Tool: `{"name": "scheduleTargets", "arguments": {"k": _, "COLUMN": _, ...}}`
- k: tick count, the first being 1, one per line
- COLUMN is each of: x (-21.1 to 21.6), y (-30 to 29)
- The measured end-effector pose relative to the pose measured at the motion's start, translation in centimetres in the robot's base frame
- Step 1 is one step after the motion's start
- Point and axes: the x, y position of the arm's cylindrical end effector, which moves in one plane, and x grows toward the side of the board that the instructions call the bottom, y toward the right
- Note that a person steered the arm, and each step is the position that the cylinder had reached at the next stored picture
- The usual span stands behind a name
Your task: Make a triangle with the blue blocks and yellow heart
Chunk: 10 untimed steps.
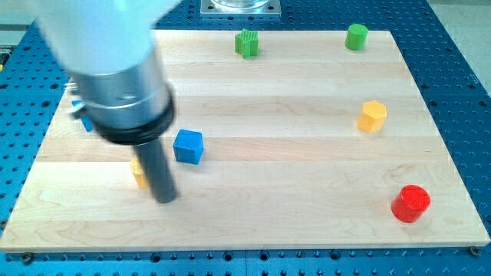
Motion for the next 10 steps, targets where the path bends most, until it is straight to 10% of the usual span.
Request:
{"name": "scheduleTargets", "arguments": {"k": 4, "x": -2.5, "y": -12.2}}
{"name": "scheduleTargets", "arguments": {"k": 10, "x": -7.3, "y": -10.7}}
